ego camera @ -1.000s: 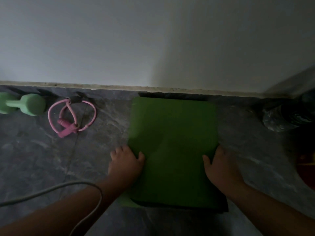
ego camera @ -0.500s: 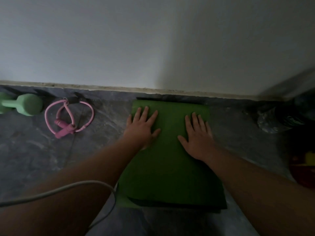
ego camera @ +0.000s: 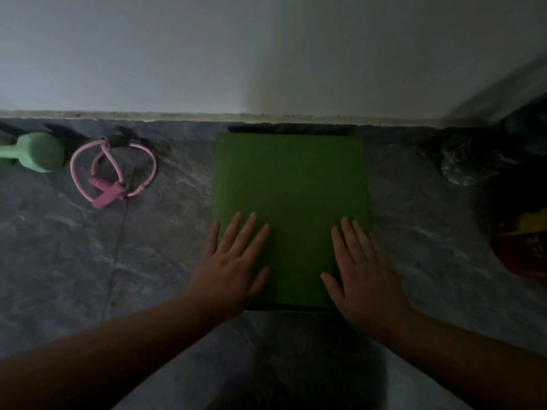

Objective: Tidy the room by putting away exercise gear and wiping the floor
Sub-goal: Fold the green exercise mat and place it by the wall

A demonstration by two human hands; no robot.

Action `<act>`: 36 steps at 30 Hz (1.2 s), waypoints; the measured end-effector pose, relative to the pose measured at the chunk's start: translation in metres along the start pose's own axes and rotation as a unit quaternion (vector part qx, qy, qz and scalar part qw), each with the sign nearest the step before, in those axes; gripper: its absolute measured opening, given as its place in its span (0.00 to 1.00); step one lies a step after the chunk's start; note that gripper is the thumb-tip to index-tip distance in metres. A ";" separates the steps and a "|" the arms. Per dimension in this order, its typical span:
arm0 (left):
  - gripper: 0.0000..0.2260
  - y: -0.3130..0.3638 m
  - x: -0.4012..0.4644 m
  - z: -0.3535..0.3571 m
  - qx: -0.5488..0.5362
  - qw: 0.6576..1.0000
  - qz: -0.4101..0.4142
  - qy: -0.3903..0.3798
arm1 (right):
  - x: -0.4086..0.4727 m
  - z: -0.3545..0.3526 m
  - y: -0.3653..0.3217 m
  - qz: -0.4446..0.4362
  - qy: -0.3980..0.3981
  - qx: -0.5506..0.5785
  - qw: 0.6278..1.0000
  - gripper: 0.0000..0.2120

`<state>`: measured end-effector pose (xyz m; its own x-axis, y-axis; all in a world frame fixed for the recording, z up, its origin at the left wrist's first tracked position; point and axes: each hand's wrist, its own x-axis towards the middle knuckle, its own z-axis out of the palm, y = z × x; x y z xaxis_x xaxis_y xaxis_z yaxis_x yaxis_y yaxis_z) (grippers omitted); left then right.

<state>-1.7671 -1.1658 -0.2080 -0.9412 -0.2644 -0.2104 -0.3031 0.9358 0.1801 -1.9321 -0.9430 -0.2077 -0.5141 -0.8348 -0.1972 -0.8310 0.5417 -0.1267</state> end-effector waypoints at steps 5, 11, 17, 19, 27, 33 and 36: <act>0.31 0.007 -0.025 0.037 0.024 0.999 -0.010 -0.038 | -0.014 0.023 0.006 -0.010 -0.062 -0.033 0.997 0.37; 0.33 0.006 -0.018 0.046 0.046 0.997 -0.021 -0.053 | -0.008 0.032 0.003 -0.001 -0.095 -0.042 0.995 0.38; 0.32 0.009 -0.016 0.039 0.031 0.994 -0.038 -0.102 | -0.003 0.015 -0.003 0.010 -0.138 -0.041 0.990 0.38; 0.32 0.012 -0.014 0.023 0.001 0.990 -0.058 -0.128 | 0.000 -0.005 -0.007 0.016 -0.163 -0.017 0.986 0.36; 0.28 0.045 -0.091 -0.162 -0.124 0.975 -0.166 -0.079 | -0.036 -0.182 -0.073 0.058 -0.120 0.081 0.988 0.34; 0.27 0.057 -0.189 -0.408 -0.103 0.964 -0.240 -0.043 | -0.083 -0.431 -0.155 0.015 -0.114 0.086 0.990 0.32; 0.27 0.066 -0.243 -0.543 -0.107 0.956 -0.274 -0.006 | -0.109 -0.562 -0.203 -0.012 -0.065 0.076 0.995 0.31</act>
<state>-1.6395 -1.1663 0.3764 -0.6318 -0.6969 -0.3393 -0.7742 0.5889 0.2321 -1.8265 -1.0174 0.3861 -0.4548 -0.8328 -0.3156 -0.7953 0.5393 -0.2769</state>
